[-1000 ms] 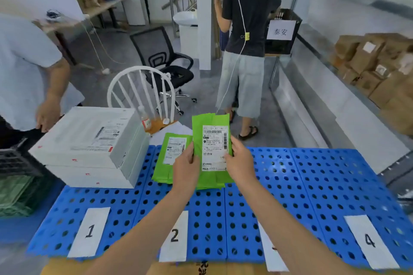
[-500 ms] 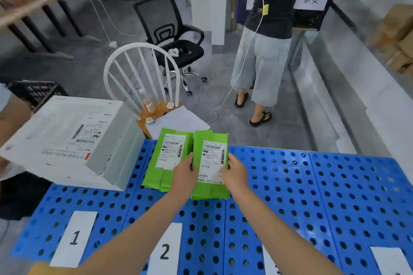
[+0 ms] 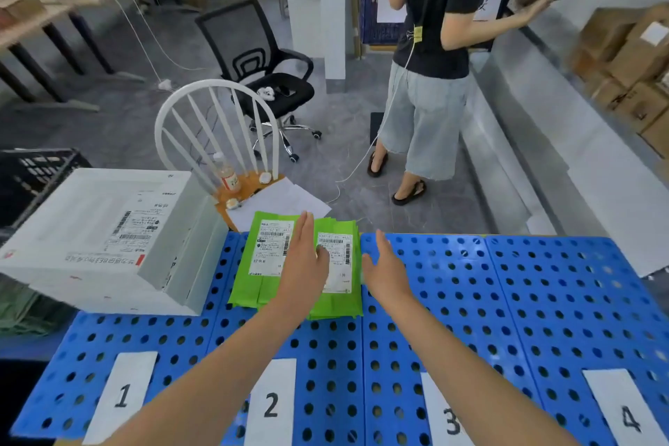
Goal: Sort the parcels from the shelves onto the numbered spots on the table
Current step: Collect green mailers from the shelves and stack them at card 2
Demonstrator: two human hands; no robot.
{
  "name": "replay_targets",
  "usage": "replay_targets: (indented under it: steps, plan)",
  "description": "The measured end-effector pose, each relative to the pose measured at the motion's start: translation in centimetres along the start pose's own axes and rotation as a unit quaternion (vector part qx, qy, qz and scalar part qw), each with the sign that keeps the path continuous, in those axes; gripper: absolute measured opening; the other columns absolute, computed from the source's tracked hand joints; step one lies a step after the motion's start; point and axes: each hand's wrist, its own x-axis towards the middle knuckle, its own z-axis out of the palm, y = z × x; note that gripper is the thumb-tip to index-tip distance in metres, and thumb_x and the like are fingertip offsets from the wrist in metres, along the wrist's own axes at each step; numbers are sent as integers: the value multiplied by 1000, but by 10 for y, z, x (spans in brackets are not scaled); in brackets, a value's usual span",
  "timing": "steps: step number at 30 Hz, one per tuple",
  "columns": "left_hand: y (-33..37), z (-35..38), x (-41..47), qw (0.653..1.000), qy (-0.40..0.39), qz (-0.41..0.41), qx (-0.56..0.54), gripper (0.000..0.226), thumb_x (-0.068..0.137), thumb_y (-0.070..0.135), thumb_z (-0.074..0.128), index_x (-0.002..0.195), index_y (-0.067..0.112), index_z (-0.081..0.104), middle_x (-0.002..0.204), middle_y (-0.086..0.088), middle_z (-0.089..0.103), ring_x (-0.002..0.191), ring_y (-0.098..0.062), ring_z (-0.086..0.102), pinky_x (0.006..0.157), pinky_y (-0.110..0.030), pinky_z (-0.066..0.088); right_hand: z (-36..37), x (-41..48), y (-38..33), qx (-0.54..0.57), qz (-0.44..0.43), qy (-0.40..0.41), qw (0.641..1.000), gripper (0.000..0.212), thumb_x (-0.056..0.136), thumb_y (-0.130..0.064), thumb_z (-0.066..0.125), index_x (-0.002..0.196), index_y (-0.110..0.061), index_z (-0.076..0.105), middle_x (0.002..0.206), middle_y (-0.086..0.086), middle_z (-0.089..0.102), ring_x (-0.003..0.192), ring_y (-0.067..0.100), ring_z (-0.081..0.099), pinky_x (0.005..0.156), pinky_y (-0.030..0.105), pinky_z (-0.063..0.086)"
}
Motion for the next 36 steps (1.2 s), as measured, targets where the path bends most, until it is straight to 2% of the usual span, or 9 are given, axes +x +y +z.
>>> replay_targets:
  steps: [5, 8, 13, 16, 19, 23, 26, 33, 36]
  plan:
    - [14, -57, 17, 995, -4, 83, 56, 52, 100, 13, 41, 149, 8, 27, 156, -5, 26, 145, -18, 20, 118, -29, 19, -56, -25, -32, -72, -71, 77, 992, 56, 102, -25, 40, 153, -21, 18, 161, 0, 15, 145, 25, 25, 113, 43, 33]
    - [33, -85, 17, 987, 7, 129, 94, 51, 98, 11, 40, 147, 1, 29, 151, -13, 33, 140, -25, 29, 117, -35, 23, -88, -51, -59, -142, -111, 134, 975, 52, 102, -23, 40, 151, -14, 25, 161, 2, 13, 145, 23, 21, 114, 33, 24]
    - [89, -88, -23, 953, -7, 284, 105, 50, 97, 15, 43, 144, 0, 31, 147, -18, 36, 137, -30, 33, 116, -40, 24, -130, -120, -72, -195, -120, 199, 953, 53, 100, -19, 40, 151, -15, 25, 162, 0, 6, 115, 12, 51, 97, 36, 44]
    - [118, -67, -52, 899, -29, 403, 171, 55, 99, 24, 34, 147, -2, 22, 153, -17, 26, 143, -29, 21, 119, -41, 15, -148, -175, -53, -237, -90, 241, 937, 51, 100, -20, 42, 147, -10, 27, 158, 12, 16, 137, 29, 35, 108, 38, 35]
    - [165, -45, -95, 856, -51, 493, 145, 56, 99, 24, 36, 147, -1, 24, 151, -15, 29, 142, -27, 23, 120, -40, 16, -159, -242, -25, -260, -32, 303, 916, 55, 101, -20, 44, 150, -7, 23, 159, 9, 15, 147, 24, 15, 120, 34, 17]
    - [218, -10, -181, 766, -79, 626, 121, 67, 92, 34, 9, 137, -5, 37, 138, -17, 42, 130, -31, 40, 113, -40, 28, -176, -334, 20, -272, 64, 349, 894, 54, 98, -19, 47, 146, -3, 31, 152, 12, 30, 139, 30, 29, 116, 35, 24]
    - [240, 20, -247, 698, -119, 691, 145, 63, 96, 29, 10, 134, -11, 42, 135, -23, 46, 128, -37, 42, 110, -45, 31, -191, -406, 54, -253, 134, 406, 868, 52, 94, -17, 49, 143, -2, 37, 148, 15, 36, 140, 31, 31, 115, 36, 26]
    - [288, 39, -410, 649, -187, 734, 71, 55, 98, 26, 30, 145, -2, 30, 151, -18, 31, 142, -31, 26, 119, -42, 18, -200, -585, 122, -206, 258, 496, 803, 50, 97, -18, 45, 144, -5, 33, 152, 10, 30, 139, 27, 30, 114, 33, 25]
    - [304, 52, -496, 599, -201, 773, 46, 55, 94, 26, 27, 135, -7, 41, 139, -20, 44, 130, -34, 41, 115, -41, 26, -198, -666, 154, -183, 298, 521, 778, 50, 96, -17, 45, 144, -7, 33, 151, 9, 31, 137, 26, 32, 112, 32, 27]
